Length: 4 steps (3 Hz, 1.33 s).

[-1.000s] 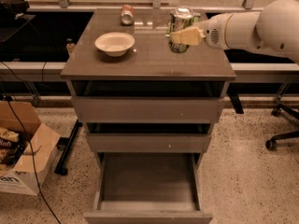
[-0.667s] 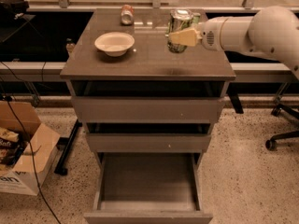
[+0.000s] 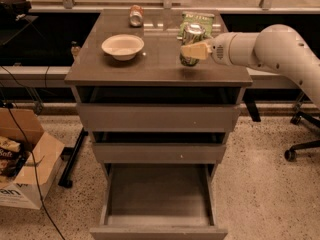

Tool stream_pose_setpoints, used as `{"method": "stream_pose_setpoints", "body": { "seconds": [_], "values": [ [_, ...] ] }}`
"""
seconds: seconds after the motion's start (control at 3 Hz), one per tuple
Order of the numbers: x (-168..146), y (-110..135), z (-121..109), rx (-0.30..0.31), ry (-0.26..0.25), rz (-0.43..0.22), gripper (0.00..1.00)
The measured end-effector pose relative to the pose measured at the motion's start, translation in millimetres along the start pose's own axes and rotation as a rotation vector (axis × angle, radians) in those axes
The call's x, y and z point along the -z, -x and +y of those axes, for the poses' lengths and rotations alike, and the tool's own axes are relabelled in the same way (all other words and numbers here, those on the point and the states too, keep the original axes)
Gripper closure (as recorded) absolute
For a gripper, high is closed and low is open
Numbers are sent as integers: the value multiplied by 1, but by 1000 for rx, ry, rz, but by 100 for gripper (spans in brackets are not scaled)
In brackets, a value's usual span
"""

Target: Pick green can from bottom drawer and place on counter

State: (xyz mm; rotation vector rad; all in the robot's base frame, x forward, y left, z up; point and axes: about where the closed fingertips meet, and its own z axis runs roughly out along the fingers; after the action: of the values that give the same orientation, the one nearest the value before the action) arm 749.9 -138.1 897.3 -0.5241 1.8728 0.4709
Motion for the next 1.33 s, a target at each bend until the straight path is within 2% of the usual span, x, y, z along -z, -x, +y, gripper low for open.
{"method": "stream_pose_setpoints", "body": {
  "seconds": [0.33, 1.0, 1.33],
  "values": [
    [-11, -17, -10, -1, -39, 24, 72],
    [-15, -32, -23, 65, -142, 83, 25],
    [-17, -34, -23, 67, -147, 89, 3]
  ]
}}
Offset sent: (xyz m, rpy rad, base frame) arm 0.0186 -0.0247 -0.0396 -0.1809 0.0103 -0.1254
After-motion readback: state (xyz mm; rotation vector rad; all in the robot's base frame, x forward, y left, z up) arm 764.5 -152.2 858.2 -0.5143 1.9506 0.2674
